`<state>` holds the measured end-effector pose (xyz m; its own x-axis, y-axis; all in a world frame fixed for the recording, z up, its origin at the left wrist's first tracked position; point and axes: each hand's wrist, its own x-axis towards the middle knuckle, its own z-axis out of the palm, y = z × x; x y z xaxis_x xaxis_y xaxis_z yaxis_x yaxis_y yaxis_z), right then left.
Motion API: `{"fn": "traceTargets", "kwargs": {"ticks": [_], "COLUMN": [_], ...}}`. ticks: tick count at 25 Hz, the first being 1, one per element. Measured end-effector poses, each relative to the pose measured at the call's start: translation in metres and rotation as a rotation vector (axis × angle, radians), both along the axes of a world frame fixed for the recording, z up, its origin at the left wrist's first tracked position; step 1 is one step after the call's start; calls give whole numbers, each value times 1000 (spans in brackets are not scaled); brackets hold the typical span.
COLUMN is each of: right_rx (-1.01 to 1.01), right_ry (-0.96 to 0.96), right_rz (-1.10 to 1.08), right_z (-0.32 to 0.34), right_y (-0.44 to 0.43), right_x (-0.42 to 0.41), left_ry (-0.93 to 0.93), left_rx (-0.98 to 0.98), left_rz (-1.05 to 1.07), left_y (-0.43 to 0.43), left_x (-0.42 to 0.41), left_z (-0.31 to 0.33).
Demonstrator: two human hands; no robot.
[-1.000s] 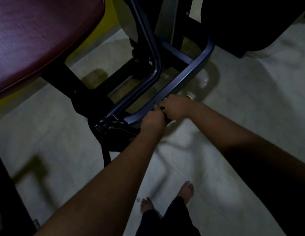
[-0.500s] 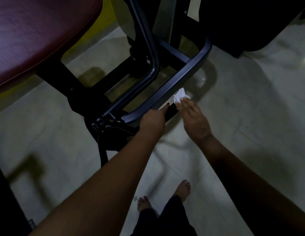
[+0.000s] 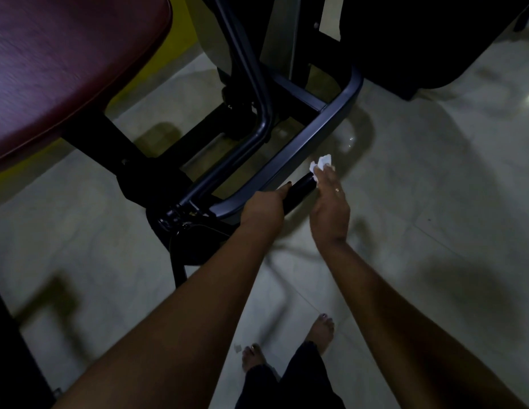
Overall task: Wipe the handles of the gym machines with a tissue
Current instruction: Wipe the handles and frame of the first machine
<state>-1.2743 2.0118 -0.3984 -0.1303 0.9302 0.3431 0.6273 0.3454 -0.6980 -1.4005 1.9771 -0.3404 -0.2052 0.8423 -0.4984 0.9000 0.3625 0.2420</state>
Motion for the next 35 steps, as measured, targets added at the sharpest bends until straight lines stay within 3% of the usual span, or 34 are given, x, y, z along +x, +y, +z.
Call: {"fn": "traceTargets", "kwargs": {"ticks": [3, 5, 7, 9, 10, 11, 14, 17, 19, 21, 23, 24, 26, 28, 30, 35], "right_rx": [66, -246, -761, -1030, -994, -855, -413, -216, -70, -119, -355, -572, -1028, -1148, -1093, -1154], "right_ry": [-149, -109, 176, 549, 652, 618, 357, 300, 146, -76, -78, 117, 785, 1249, 1429, 1463], "right_rz": [197, 197, 119, -79, -204, -313, -510, -416, -263, -103, -4, -50, -241, -406, -494, -564], "right_z": [8, 31, 47, 49, 45, 40, 25, 16, 11, 19, 29, 35, 42, 35, 26, 26], "right_y": [40, 67, 78, 61, 44, 25, -9, 0, 18, 40, 62, 69, 67, 43, 10, -12], "right_x": [6, 2, 0, -4, -7, -11, -34, -47, -39, -28, -19, -16, -13, -20, -34, -49], "left_ry": [8, 22, 30, 34, 31, 27, 41, 49, 53, 50, 38, 38, 36, 33, 38, 16], "left_rx": [-7, 2, 21, 47, 56, 59, 47, 3, -14, -19, -13, -7, 9, 24, 32, 32], "left_rz": [-20, -28, -9, -8, -9, -4, -19, -61, -72, -71, -56, -52, -42, -33, -36, -58], "left_y": [2, 2, 0, -2, -3, -3, 0, 3, 5, 5, 4, 3, 2, 0, -1, -3], "left_x": [-2, -1, 1, 3, 4, 4, 2, 0, 1, 1, 1, 1, 2, 3, 4, 3], "left_z": [0, 0, 3, 6, 6, 5, 4, 5, 7, 9, 12, 12, 12, 11, 11, 12]}}
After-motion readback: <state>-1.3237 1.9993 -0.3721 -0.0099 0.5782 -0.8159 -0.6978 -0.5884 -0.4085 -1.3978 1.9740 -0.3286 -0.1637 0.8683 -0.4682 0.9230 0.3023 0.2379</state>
